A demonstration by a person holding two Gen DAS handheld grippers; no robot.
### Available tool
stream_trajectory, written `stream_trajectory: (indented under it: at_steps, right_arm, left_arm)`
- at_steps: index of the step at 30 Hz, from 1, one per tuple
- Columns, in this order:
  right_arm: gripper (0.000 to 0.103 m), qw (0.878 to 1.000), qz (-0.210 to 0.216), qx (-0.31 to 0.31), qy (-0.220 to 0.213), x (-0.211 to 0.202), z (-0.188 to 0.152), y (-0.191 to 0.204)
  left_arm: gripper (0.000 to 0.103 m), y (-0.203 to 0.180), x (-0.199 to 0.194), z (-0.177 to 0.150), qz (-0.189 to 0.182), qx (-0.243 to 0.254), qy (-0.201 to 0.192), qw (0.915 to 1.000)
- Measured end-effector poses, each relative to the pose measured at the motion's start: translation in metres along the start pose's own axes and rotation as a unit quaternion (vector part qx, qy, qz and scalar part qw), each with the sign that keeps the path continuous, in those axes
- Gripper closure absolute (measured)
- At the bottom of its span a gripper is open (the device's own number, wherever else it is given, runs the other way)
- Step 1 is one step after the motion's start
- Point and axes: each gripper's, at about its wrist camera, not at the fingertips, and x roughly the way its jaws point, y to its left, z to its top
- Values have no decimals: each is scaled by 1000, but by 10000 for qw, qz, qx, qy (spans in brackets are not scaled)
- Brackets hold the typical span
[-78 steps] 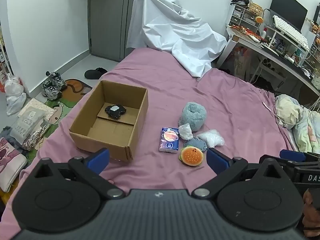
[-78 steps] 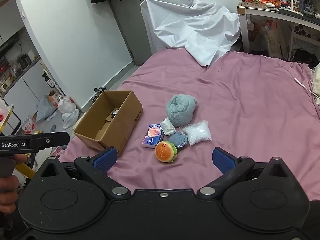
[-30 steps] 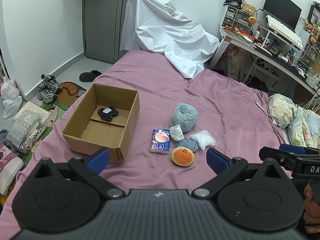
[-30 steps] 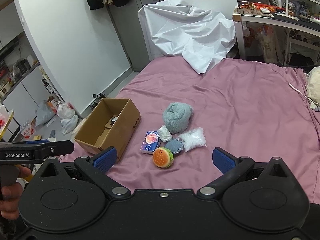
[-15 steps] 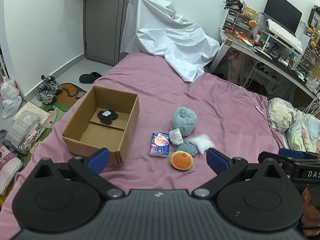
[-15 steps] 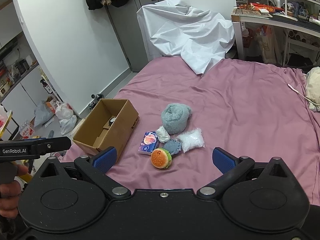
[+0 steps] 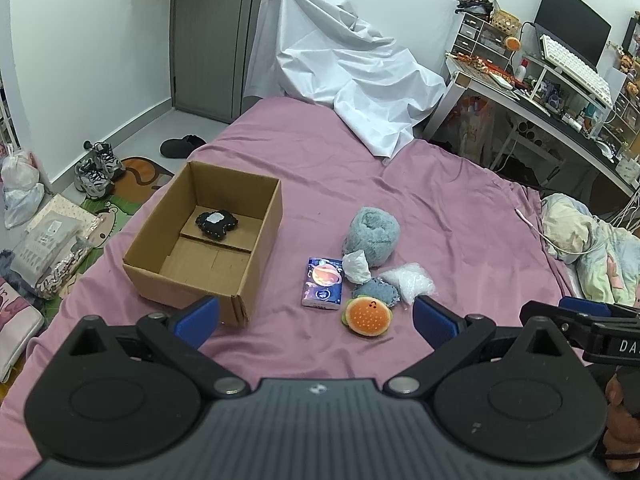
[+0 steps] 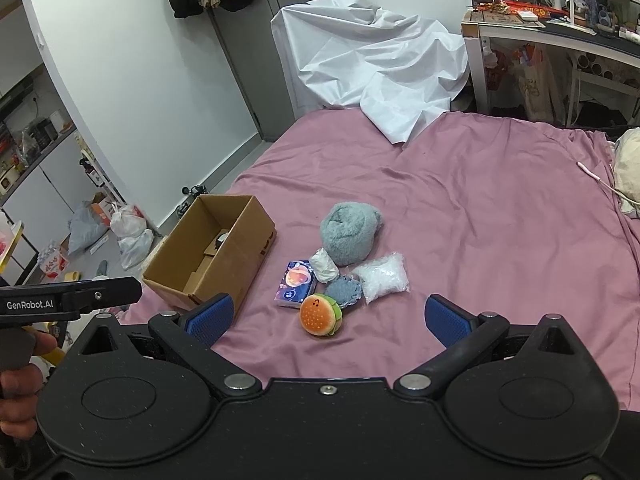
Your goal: Organize soft objects
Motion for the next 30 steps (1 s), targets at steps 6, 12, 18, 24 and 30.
stream_trajectory:
  at_steps: [6, 12, 18, 24, 30]
  right_arm:
    - [0, 10000, -9, 14, 22, 6, 1, -5]
    - [0, 9999, -57, 76, 75, 16, 1, -14]
    - [0, 9997, -62, 142, 173, 27, 0, -23]
    - [0, 9991, -121, 282, 284, 43, -1, -36]
    - [0, 9979, -52, 496, 408, 60, -5, -48]
  left_arm:
    - [1, 0, 9, 0, -8, 6, 53, 10000]
    - [1, -4, 22, 0, -28, 34, 160, 9999]
    - [1, -11, 34, 0, 66, 117, 148, 9998]
    - [1, -12, 53, -1, 31, 14, 266, 9996]
    - [1, -15, 75, -1, 23, -52, 448, 9990]
